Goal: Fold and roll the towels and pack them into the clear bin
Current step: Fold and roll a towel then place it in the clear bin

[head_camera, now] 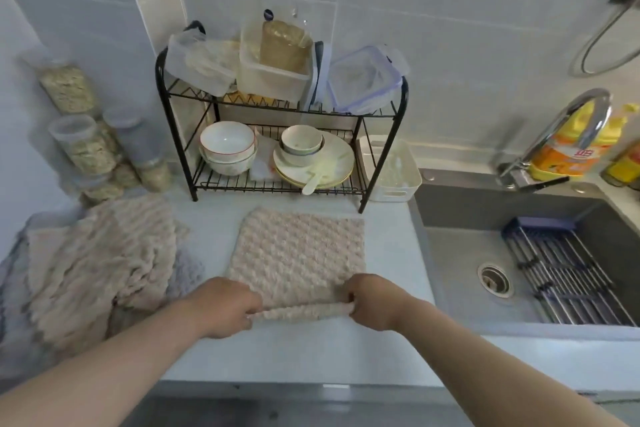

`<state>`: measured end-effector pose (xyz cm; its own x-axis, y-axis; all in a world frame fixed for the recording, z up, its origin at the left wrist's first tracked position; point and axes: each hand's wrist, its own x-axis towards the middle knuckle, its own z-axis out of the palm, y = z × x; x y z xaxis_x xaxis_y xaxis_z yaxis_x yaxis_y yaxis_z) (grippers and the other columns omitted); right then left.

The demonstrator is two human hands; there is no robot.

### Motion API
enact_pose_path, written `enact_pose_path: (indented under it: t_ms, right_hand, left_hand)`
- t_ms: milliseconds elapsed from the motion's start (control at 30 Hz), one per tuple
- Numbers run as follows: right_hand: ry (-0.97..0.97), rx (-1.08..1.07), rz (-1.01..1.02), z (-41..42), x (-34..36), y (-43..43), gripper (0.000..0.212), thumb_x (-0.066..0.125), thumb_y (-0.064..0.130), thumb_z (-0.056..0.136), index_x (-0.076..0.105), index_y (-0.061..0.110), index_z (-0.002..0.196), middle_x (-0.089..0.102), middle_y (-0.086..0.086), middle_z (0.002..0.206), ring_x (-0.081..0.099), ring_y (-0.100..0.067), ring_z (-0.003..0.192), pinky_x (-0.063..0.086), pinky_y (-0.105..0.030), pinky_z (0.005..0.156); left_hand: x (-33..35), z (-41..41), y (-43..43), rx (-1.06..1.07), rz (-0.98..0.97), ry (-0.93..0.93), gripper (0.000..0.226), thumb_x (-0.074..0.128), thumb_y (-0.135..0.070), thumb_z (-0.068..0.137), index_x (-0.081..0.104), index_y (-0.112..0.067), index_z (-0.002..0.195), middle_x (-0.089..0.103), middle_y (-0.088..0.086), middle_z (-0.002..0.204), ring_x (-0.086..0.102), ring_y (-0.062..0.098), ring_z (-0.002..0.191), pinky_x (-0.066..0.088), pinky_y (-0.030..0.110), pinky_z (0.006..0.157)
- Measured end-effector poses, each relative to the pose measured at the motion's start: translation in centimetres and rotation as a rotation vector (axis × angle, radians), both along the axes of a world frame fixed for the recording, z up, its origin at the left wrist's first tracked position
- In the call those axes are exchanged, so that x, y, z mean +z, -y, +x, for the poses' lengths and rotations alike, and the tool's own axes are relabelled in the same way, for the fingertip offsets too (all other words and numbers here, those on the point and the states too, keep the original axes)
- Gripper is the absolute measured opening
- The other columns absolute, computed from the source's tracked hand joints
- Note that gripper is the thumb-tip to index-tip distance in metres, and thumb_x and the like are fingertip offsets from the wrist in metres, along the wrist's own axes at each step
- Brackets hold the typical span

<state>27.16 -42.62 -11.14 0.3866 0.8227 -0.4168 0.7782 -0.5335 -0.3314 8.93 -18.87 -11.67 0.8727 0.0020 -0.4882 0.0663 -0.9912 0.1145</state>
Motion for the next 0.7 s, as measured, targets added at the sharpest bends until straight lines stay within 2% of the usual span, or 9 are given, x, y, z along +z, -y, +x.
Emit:
enact_pose_path:
  t_ms: [100, 200, 267, 300, 400, 500, 567, 633, 700]
  right_hand:
    - [0.022, 0.070, -0.011, -0.9, -1.9, 1.8, 0.027, 0.057, 0.055, 0.072, 0.046, 0.029, 0.072, 0.048, 0.013, 0.102, 0.049, -0.015, 0.101, 0.044, -0.032, 0.089]
    - [-0.063, -0.172, 0.211, -0.9, -1.8, 2.0, 0.038, 0.051, 0.056, 0.083, 0.046, 0.026, 0.060, 0.049, 0.013, 0.074, 0.047, -0.008, 0.077, 0.042, -0.029, 0.072]
    - [-0.085, -0.585, 0.257, 0.4, -1.4, 0.6, 0.030, 0.055, 0.042, 0.084, 0.052, 0.015, 0.073, 0.051, 0.003, 0.075, 0.047, -0.012, 0.069, 0.038, -0.028, 0.060]
    - [-0.150, -0.824, 0.220, 1.2, -1.3, -0.2, 0.028, 0.059, 0.036, 0.083, 0.049, 0.011, 0.077, 0.049, 0.000, 0.074, 0.045, -0.015, 0.063, 0.035, -0.027, 0.053]
    - [-0.472, -1.208, 0.114, 3.5, -1.4, -2.6, 0.026, 0.065, 0.021, 0.081, 0.043, 0.009, 0.074, 0.043, -0.005, 0.067, 0.038, -0.019, 0.054, 0.029, -0.024, 0.049]
    - [-0.395, -1.186, 0.157, 5.5, -1.6, -3.9, 0.016, 0.061, 0.018, 0.084, 0.051, 0.005, 0.088, 0.047, -0.008, 0.071, 0.042, -0.021, 0.058, 0.034, -0.027, 0.054]
    - [-0.214, -1.019, 0.213, 7.4, -1.7, -4.6, 0.039, 0.057, 0.022, 0.090, 0.053, 0.008, 0.125, 0.060, -0.013, 0.107, 0.060, -0.028, 0.088, 0.050, -0.031, 0.070]
    - [-0.083, -0.847, 0.182, 9.4, -2.0, -5.4, 0.054, 0.050, 0.015, 0.092, 0.038, 0.013, 0.145, 0.048, -0.012, 0.137, 0.057, -0.031, 0.112, 0.053, -0.036, 0.085]
    - [0.044, -0.657, 0.086, 10.9, -2.8, -6.7, 0.053, 0.045, 0.009, 0.092, 0.038, 0.013, 0.144, 0.044, -0.013, 0.138, 0.054, -0.030, 0.114, 0.051, -0.034, 0.085]
  left_hand:
    - [-1.5, -1.3, 0.6, 0.102, -0.088, 0.042, 0.036, 0.042, -0.059, 0.090, 0.052, -0.026, 0.079, 0.056, -0.008, 0.074, 0.051, 0.010, 0.069, 0.037, 0.028, 0.062]
    - [-1.8, -0.6, -0.6, 0.214, -0.150, 0.179, 0.040, 0.036, -0.058, 0.091, 0.049, -0.027, 0.070, 0.059, -0.007, 0.076, 0.054, 0.009, 0.072, 0.041, 0.024, 0.068]
    - [-2.3, 0.8, -2.1, 0.170, -0.091, 0.271, 0.033, 0.047, -0.058, 0.086, 0.057, -0.039, 0.112, 0.056, -0.017, 0.122, 0.050, 0.009, 0.117, 0.038, 0.024, 0.095]
    - [-2.6, 1.5, -2.8, 0.126, -0.055, 0.250, 0.064, 0.053, -0.063, 0.080, 0.041, -0.040, 0.138, 0.035, -0.017, 0.147, 0.031, 0.009, 0.137, 0.027, 0.027, 0.110]
    - [-3.1, 3.5, -3.8, 0.097, -0.053, 0.123, 0.117, 0.047, -0.088, 0.059, -0.002, -0.034, 0.151, -0.015, -0.017, 0.152, -0.009, 0.006, 0.144, 0.000, 0.032, 0.119]
    - [-4.1, 5.7, -5.1, 0.392, -0.242, 0.336, 0.077, 0.055, -0.056, 0.087, 0.027, -0.023, 0.150, 0.012, -0.003, 0.160, 0.016, 0.017, 0.146, 0.016, 0.034, 0.117]
    - [-4.6, 7.8, -7.2, 0.562, -0.262, 0.484, 0.048, 0.049, -0.021, 0.097, 0.040, -0.009, 0.143, 0.031, 0.008, 0.155, 0.036, 0.025, 0.137, 0.029, 0.037, 0.112]
    - [-5.0, 9.9, -9.4, 0.572, -0.201, 0.437, 0.043, 0.044, -0.010, 0.097, 0.042, -0.008, 0.140, 0.038, 0.009, 0.148, 0.042, 0.027, 0.130, 0.034, 0.035, 0.106]
    - [-5.6, 11.6, -11.1, 0.532, -0.158, 0.378, 0.036, 0.048, -0.006, 0.094, 0.051, -0.011, 0.129, 0.046, 0.008, 0.129, 0.051, 0.025, 0.116, 0.040, 0.030, 0.091]
